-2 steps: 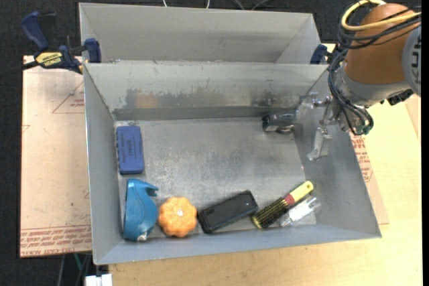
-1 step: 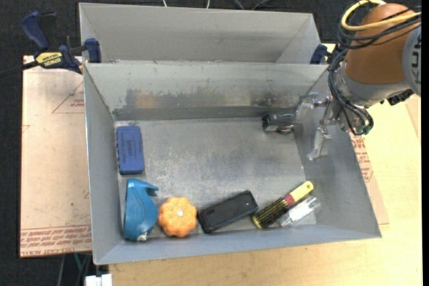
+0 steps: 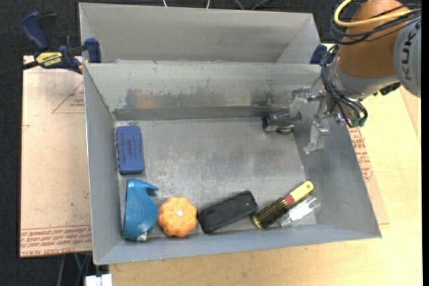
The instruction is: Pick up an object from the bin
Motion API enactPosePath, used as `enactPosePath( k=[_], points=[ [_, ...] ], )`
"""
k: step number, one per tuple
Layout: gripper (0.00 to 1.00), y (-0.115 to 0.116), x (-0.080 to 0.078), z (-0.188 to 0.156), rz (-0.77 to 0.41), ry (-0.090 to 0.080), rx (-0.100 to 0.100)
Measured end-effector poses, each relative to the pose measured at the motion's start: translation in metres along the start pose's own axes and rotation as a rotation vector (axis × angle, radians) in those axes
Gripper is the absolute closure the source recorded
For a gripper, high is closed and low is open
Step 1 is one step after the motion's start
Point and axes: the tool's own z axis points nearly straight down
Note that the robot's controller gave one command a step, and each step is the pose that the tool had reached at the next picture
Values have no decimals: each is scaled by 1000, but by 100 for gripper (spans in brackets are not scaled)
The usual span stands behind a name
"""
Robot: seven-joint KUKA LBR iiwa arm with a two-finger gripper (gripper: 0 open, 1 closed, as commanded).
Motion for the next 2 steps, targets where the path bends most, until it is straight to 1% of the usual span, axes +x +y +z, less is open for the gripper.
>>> enactPosePath(
  k=[1, 2],
  points=[
    [0, 32, 3, 9, 74, 2, -2],
    [0, 18, -22, 20, 0, -5, 0]
  ],
)
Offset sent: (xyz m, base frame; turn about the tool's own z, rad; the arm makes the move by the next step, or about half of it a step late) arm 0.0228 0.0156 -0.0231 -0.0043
